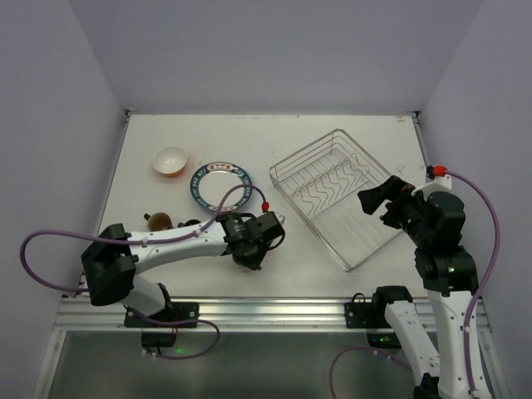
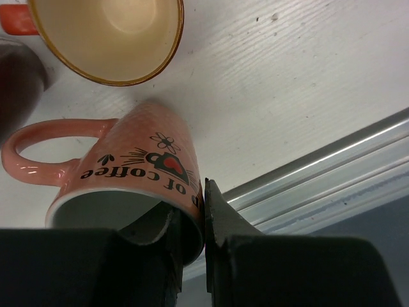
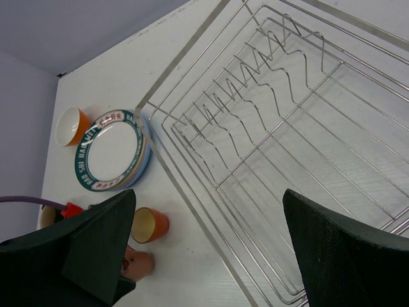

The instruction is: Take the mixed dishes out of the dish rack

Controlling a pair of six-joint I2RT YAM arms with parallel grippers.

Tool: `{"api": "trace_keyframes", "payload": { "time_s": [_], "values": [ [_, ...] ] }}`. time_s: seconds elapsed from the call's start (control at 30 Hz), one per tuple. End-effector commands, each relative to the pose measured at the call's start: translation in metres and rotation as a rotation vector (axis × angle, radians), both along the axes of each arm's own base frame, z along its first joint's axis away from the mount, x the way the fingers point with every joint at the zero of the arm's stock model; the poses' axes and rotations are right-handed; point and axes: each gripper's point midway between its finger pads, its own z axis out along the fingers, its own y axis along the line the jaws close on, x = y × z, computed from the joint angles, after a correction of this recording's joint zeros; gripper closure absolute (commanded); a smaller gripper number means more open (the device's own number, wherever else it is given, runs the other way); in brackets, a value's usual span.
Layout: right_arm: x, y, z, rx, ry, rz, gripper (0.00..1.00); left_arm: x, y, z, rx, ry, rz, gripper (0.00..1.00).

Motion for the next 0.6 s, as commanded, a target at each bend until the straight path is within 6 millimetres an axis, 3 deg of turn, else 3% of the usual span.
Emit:
{"api": "trace_keyframes", "payload": {
  "time_s": [0.0, 0.17, 0.47, 0.57],
  "values": [
    [0.001, -0.003, 0.001, -0.037, -0.016, 0.0, 0.01, 0.0, -0.012, 0.0, -0.016, 0.003, 0.017, 1.0],
    [0.001, -0.002, 0.0, -0.037, -0.021, 0.011, 0.01, -0.011, -0.007, -0.005, -0.016, 0.034, 0.004, 1.0],
    [-0.002, 0.004, 0.002, -0.029, -0.028, 0.042, 0.01, -0.01, 0.007, -0.015, 0.066, 0.023, -0.026, 0.87],
    [-0.002, 0.005, 0.003, -0.031, -0.021, 0.045, 0.01, -0.007, 0.004, -0.018, 0.075, 0.018, -0.033, 0.77]
  ]
}}
